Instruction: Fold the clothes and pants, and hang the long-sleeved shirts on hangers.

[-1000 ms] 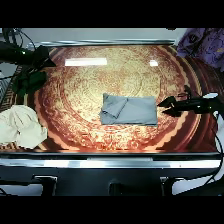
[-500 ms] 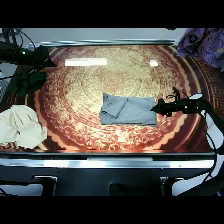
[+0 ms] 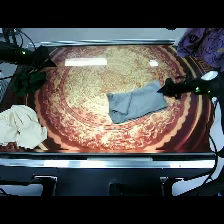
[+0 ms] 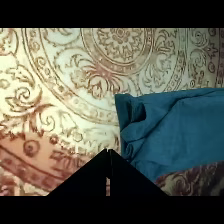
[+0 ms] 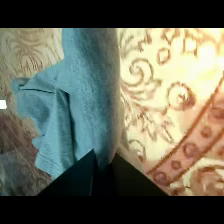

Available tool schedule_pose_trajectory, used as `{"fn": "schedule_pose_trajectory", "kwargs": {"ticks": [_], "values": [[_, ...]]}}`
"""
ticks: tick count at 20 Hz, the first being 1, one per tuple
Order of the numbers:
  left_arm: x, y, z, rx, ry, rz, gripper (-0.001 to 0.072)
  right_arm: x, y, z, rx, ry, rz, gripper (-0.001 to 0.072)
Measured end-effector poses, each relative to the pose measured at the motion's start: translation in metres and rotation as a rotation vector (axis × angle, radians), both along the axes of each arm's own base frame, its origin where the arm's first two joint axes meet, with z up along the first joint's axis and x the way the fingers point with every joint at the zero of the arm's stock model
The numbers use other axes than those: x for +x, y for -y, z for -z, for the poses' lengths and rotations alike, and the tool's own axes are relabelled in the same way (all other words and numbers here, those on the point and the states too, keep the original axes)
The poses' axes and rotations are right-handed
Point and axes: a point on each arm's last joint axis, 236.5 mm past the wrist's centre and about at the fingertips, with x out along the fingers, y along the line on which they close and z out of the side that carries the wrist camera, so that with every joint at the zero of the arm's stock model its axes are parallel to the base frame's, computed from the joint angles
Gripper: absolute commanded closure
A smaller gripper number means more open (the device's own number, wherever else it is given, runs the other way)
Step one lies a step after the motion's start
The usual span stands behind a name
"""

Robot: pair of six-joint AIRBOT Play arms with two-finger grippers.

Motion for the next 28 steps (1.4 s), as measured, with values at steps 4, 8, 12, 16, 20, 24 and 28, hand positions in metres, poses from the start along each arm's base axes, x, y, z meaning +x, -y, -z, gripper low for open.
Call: {"fn": "schedule_pose_trajectory", "kwargs": {"ticks": [4, 8, 12, 16, 20, 24, 28], "values": [[0.000, 0.000, 0.000, 0.004, 0.003, 0.006, 0.0690, 0.027, 0.041, -0.068, -0.120, 0.086, 0.139, 0.0678], [0.000, 0.000, 0.000, 0.007, 0.004, 0.012, 0.0690, 0.036, 0.085, -0.115, -0.139, 0.133, 0.312, 0.0679], [-0.001, 0.000, 0.001, 0.008, 0.002, 0.013, 0.0690, 0.039, 0.127, -0.145, -0.116, 0.182, 0.480, 0.0679], [-0.003, 0.000, 0.002, 0.009, -0.005, 0.016, 0.0690, 0.035, 0.179, -0.173, -0.107, 0.246, 0.652, 0.0679], [-0.007, 0.000, 0.005, 0.015, -0.027, 0.026, 0.0690, 0.015, 0.234, -0.185, -0.173, 0.261, 0.789, 0.0679], [-0.010, 0.000, 0.006, 0.017, -0.038, 0.031, 0.0690, -0.024, 0.276, -0.158, -0.296, 0.138, 0.854, 0.0678], [-0.011, 0.000, 0.007, 0.017, -0.042, 0.032, 0.0690, -0.079, 0.298, -0.107, -0.417, -0.067, 0.857, 0.0677]]}}
